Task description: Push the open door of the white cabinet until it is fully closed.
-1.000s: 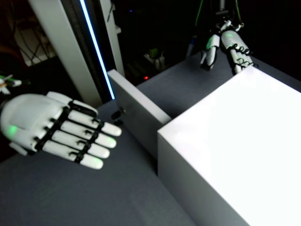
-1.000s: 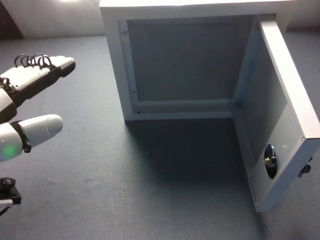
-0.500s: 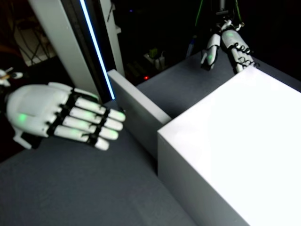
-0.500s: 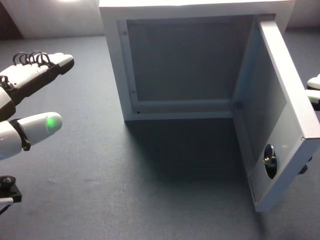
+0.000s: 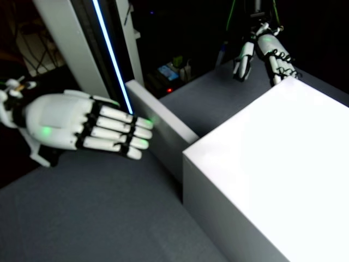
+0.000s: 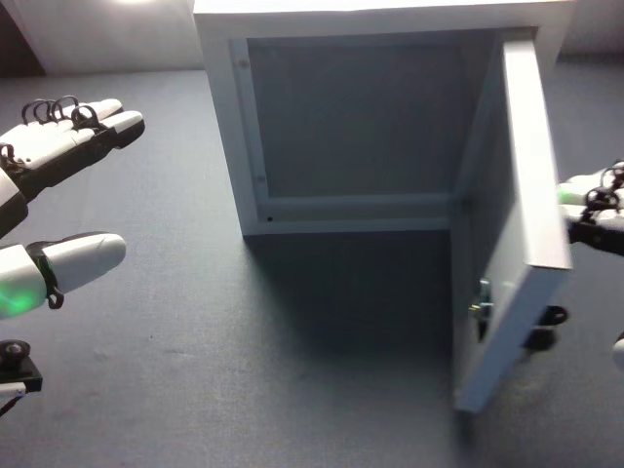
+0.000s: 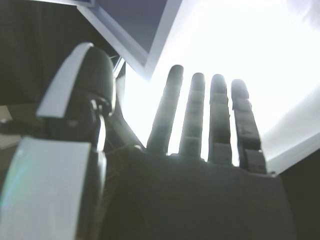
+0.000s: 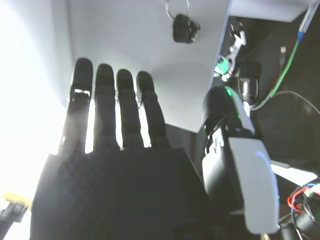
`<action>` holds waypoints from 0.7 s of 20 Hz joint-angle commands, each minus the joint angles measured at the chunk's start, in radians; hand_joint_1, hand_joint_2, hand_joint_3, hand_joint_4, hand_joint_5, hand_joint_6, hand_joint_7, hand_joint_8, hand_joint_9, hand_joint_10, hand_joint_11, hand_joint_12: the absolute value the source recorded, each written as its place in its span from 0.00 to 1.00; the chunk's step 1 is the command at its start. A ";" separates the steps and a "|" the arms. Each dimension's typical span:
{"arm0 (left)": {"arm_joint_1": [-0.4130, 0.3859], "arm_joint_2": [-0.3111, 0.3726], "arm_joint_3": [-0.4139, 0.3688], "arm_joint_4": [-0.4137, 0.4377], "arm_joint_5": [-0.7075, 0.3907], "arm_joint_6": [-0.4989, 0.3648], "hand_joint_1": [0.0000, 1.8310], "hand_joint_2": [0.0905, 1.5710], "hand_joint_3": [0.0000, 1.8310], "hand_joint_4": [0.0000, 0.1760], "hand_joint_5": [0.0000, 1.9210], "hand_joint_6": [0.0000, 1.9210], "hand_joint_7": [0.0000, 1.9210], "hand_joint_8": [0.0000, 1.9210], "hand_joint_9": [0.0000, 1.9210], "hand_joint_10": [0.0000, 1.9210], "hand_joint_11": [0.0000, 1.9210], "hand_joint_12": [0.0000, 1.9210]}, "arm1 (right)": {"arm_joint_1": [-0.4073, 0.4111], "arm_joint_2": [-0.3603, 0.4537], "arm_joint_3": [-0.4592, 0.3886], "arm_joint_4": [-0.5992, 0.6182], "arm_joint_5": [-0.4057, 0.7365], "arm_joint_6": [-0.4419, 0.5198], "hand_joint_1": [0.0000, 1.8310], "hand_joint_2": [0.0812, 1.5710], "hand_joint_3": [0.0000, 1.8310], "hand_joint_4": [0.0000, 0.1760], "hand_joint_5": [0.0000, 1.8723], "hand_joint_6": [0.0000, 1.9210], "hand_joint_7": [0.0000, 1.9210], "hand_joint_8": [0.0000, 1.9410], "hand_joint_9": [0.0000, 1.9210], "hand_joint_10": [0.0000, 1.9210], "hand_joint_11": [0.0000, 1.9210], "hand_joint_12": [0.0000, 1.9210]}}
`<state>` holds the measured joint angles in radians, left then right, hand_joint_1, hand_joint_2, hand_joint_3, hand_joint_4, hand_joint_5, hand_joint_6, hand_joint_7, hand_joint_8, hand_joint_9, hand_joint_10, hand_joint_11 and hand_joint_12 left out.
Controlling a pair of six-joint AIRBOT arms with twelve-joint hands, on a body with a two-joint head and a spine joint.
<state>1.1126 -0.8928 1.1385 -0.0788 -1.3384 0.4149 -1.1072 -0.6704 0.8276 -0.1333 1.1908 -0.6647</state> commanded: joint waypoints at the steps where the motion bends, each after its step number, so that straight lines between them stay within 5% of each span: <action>1: -0.006 0.005 0.006 -0.024 -0.128 -0.006 0.18 0.84 0.00 0.00 0.06 0.00 0.02 0.00 0.00 0.00 0.02 0.01 | 0.021 -0.005 0.006 0.007 0.093 0.015 0.04 0.84 0.00 0.00 0.09 0.00 0.08 0.00 0.10 0.00 0.00 0.27; 3: -0.004 0.007 0.005 -0.026 -0.133 -0.006 0.22 0.82 0.00 0.00 0.07 0.00 0.03 0.00 0.01 0.00 0.00 0.14 | 0.056 -0.028 0.019 -0.022 0.065 0.031 0.01 0.85 0.00 0.00 0.08 0.00 0.07 0.00 0.09 0.00 0.00 0.32; 6: -0.003 0.009 0.005 -0.028 -0.136 -0.006 0.24 0.81 0.00 0.00 0.07 0.00 0.02 0.00 0.01 0.00 0.00 0.24 | 0.090 -0.059 0.038 -0.047 0.041 0.046 0.00 0.84 0.00 0.00 0.08 0.00 0.06 0.00 0.07 0.00 0.00 0.21; 9: -0.001 0.009 0.006 -0.033 -0.142 -0.006 0.25 0.80 0.00 0.00 0.07 0.00 0.03 0.00 0.02 0.00 0.00 0.22 | 0.132 -0.092 0.057 -0.069 0.015 0.055 0.07 0.84 0.00 0.00 0.08 0.00 0.08 0.00 0.08 0.01 0.00 0.34; 14: 0.012 0.011 0.003 -0.043 -0.146 -0.006 0.24 0.81 0.00 0.00 0.06 0.00 0.02 0.00 0.01 0.00 0.00 0.19 | 0.225 -0.163 0.097 -0.126 -0.040 0.074 0.01 0.86 0.00 0.00 0.05 0.00 0.06 0.00 0.07 0.00 0.00 0.31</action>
<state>1.1290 -0.8928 1.1385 -0.0971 -1.3571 0.4149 -0.8875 -0.8402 0.9276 -0.2821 1.0382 -0.5991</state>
